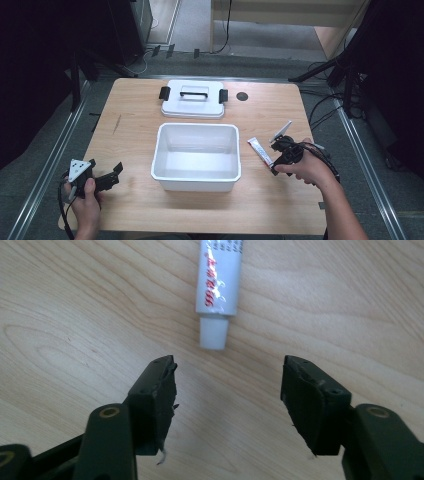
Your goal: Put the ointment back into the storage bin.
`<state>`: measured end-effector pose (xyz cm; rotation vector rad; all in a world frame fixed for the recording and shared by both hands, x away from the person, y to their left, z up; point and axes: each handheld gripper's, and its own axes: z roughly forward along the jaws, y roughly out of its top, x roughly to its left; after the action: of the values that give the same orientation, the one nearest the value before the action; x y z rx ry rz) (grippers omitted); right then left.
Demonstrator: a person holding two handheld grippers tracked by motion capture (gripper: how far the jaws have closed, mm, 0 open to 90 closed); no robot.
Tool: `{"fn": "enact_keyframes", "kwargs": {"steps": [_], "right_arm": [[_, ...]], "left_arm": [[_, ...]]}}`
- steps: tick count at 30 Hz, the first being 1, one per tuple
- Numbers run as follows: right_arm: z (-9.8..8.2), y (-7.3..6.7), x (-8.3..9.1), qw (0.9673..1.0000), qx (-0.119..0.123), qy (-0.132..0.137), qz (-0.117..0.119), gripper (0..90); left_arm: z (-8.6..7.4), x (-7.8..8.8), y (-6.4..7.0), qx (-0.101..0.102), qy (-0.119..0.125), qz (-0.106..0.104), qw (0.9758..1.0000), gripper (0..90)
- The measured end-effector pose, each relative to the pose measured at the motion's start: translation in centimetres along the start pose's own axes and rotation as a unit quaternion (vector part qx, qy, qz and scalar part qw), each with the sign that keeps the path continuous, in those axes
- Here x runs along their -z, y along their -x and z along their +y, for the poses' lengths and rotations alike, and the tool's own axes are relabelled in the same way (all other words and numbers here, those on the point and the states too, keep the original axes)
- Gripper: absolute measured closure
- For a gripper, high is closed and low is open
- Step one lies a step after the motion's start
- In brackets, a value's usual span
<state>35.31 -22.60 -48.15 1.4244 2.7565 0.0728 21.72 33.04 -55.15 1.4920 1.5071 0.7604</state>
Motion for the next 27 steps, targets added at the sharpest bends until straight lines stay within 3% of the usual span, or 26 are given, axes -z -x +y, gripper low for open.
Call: {"fn": "enact_keyframes", "kwargs": {"steps": [4,8,18,27], "right_arm": [[1.0,-0.3,0.1,0.9999,0.006,0.010,-0.002,43.8],[1.8,-0.4,-0.1,0.9997,0.017,0.014,-0.008,43.4],[3.6,-0.4,-0.6,0.9995,-0.001,0.029,-0.010,51.9],[5.0,-0.6,-1.1,0.9998,-0.010,0.014,-0.010,56.2]], "left_arm": [[0.0,0.0,0.0,0.000,0.000,0.000,1.0000,0.0],[0.0,0.0,0.0,0.000,-0.001,-0.001,1.0000,0.0],[0.0,0.0,0.0,0.000,-0.002,-0.002,1.0000,0.0],[0.0,0.0,0.0,0.000,-0.002,-0.002,1.0000,0.0]]}}
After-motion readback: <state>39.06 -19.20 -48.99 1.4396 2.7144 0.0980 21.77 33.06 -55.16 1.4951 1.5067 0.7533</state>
